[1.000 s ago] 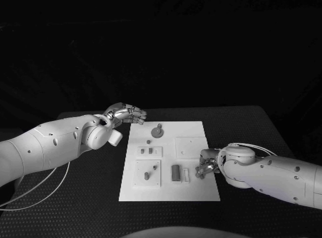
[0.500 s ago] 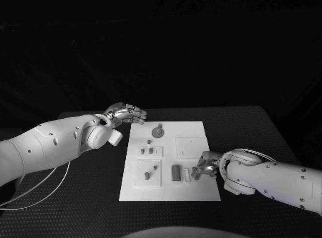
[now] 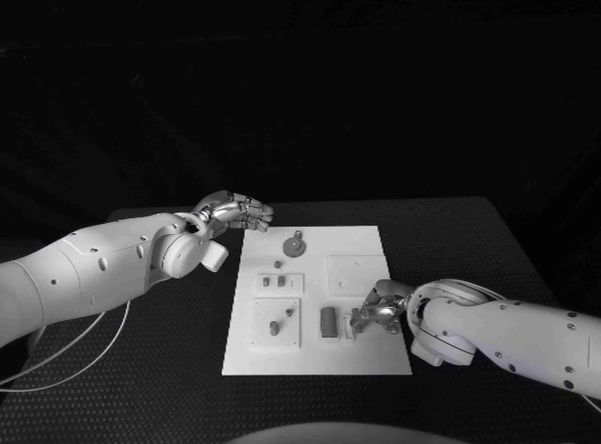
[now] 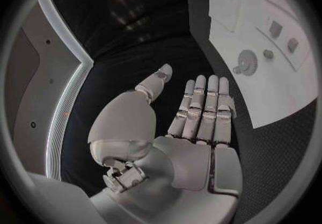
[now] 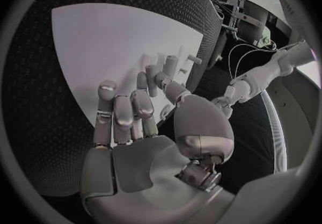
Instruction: Assemble the parts on the task board
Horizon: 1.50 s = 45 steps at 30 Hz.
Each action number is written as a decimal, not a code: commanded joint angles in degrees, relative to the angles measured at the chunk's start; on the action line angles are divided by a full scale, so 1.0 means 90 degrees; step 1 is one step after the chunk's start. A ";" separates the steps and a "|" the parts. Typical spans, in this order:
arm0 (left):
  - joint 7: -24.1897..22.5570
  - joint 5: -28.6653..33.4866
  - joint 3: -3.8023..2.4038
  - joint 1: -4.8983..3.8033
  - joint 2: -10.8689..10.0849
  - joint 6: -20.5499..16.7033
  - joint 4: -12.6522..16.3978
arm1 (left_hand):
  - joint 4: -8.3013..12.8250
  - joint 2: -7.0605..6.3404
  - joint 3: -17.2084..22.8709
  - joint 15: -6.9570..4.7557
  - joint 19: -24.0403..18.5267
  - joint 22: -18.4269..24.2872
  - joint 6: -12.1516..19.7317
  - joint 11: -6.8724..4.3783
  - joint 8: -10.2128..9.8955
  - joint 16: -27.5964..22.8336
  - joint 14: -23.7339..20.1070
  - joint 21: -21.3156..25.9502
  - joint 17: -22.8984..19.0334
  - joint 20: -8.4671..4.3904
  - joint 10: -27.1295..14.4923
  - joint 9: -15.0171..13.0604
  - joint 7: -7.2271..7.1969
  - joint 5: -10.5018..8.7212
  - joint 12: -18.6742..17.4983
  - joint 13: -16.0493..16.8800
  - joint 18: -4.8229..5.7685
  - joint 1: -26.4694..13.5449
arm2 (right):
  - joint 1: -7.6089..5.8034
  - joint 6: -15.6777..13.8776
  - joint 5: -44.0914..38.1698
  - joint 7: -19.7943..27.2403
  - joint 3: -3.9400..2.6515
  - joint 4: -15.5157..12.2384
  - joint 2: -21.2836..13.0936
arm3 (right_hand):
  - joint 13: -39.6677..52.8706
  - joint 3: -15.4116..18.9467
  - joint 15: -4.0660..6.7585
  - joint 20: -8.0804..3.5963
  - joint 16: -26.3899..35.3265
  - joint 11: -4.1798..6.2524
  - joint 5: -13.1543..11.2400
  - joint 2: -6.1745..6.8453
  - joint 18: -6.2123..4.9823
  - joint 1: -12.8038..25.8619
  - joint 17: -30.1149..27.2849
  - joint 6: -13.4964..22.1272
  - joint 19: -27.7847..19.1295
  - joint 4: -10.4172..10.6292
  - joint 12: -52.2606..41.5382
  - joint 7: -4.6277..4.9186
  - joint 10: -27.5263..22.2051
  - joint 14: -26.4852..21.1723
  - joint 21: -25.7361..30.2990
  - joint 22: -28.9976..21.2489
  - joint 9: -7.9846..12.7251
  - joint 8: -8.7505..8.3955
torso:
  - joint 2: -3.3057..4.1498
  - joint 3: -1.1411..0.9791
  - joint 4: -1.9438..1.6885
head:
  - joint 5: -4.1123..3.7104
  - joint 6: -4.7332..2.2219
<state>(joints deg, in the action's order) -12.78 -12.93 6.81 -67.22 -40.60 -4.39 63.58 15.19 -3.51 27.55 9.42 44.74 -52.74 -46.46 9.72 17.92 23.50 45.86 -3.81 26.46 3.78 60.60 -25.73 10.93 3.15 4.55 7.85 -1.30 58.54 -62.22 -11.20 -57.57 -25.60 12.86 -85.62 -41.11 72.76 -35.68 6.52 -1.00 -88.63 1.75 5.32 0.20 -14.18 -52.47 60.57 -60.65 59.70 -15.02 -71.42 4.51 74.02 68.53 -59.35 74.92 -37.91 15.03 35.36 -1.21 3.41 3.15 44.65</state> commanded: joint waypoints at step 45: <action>-0.0035 -0.0005 -0.0005 -0.0039 0.0042 0.0093 0.0002 | -0.0029 -0.0002 0.0010 0.0044 -0.0028 -0.0004 0.0016 0.0012 0.0028 -0.0040 0.0011 -0.0027 0.0026 0.0032 -0.0014 0.0014 0.0039 -0.0015 -0.0028 -0.0019 -0.0099 -0.0065 | 0.0013 0.0463 0.0273 0.0108 0.0005 0.0341 0.0411 | -0.0138 -0.0326 0.0069 0.0021 0.0032 -0.0028 0.0014 0.0432 -0.0092 0.0602 -0.0175 -0.0050 0.0123 0.0230 0.0132 0.0028 -0.0039 0.0009 0.0071 0.0050 0.0091 -0.0033 | 0.0001 -0.0002 -0.0003 | 0.0043 0.0033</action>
<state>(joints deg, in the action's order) -12.73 -12.94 6.82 -67.49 -40.32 -4.36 63.52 15.20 -3.51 27.55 9.42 44.74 -52.74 -46.46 9.72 17.92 23.50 45.86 -3.81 26.63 3.78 60.60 -25.70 10.93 3.15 4.55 7.75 -1.29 58.54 -62.15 -7.36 -55.74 -26.49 12.95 -82.25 -37.69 71.56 -38.66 6.92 -0.81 -88.63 1.70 5.68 3.58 -14.19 -47.38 59.03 -61.14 60.52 -13.09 -70.53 4.42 73.97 68.72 -59.08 74.92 -37.17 14.94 35.37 -1.24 3.37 3.56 44.93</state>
